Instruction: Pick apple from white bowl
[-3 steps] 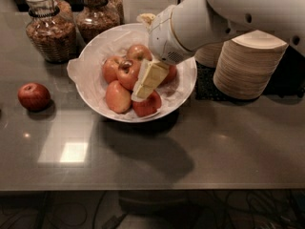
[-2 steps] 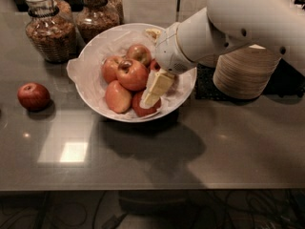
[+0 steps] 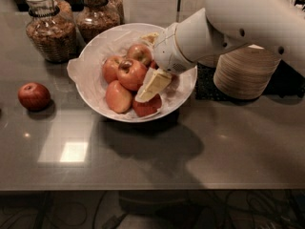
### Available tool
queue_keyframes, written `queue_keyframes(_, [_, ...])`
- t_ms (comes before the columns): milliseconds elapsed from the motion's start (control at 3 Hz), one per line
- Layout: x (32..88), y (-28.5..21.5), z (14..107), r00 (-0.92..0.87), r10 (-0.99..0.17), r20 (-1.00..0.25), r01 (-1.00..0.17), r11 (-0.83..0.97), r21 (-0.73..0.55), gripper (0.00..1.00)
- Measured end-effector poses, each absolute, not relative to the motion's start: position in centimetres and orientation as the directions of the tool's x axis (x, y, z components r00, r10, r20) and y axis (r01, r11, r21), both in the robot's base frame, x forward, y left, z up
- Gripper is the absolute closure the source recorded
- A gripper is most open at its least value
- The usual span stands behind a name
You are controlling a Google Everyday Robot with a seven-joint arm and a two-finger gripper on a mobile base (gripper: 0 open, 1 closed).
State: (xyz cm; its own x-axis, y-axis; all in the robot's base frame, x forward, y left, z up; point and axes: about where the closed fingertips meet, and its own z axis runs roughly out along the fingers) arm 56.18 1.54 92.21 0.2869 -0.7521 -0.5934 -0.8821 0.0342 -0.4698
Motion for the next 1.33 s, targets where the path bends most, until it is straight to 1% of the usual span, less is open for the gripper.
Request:
queue_keyframes(333, [56.18, 1.54, 92.21, 0.287, -0.752, -0.593, -0.882, 0.034, -0.470, 0.42])
queue_keyframes(667, [56.17, 1.55, 92.22, 0.287, -0.752, -0.593, -0.882, 0.034, -0.470, 0.73])
queue_keyframes(1000, [56.17, 1.55, 92.22, 0.287, -0.752, -0.593, -0.882, 0.034, -0.470, 0.97])
queue_keyframes(1333, [56.17, 1.55, 92.22, 0.287, -0.752, -0.593, -0.882, 0.034, -0.470, 0.00])
